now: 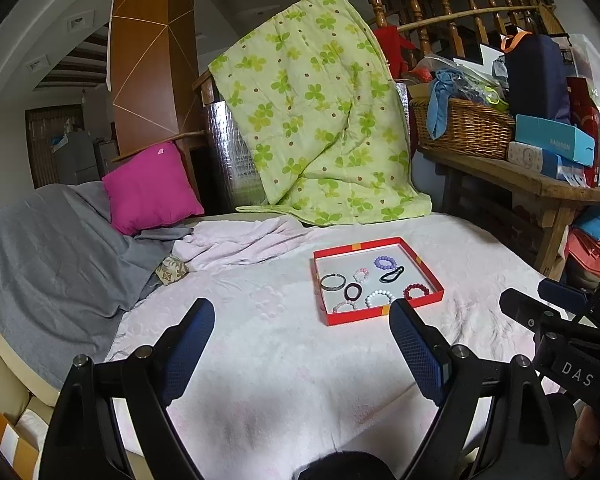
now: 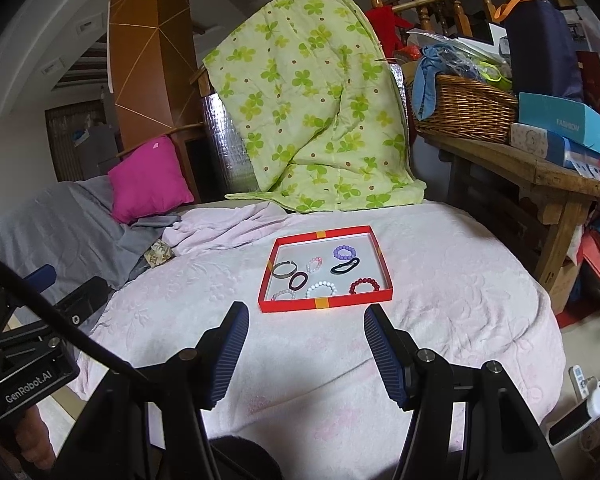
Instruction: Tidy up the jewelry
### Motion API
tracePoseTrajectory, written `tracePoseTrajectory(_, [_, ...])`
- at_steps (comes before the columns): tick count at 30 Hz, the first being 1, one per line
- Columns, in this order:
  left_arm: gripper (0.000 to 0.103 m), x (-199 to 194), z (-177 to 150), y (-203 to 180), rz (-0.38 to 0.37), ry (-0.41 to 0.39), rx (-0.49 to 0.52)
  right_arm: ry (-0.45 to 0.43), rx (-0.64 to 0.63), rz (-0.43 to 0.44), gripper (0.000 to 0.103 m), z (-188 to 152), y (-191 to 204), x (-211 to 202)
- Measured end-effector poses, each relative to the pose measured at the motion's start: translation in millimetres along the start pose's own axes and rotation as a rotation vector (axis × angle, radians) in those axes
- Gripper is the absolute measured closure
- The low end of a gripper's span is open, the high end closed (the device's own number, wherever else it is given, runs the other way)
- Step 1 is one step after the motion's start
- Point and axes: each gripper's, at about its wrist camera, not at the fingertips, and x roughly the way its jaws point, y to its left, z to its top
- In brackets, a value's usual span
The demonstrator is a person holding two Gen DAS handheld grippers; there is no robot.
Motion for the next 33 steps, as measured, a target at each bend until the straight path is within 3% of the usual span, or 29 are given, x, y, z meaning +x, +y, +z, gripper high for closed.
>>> tracePoseTrajectory(33, [0.014,8.8,-9.3,4.4,-0.001,0.026,-0.025,0.018,0.001,-0.004,0.039,-4.3,-1.6,5.7])
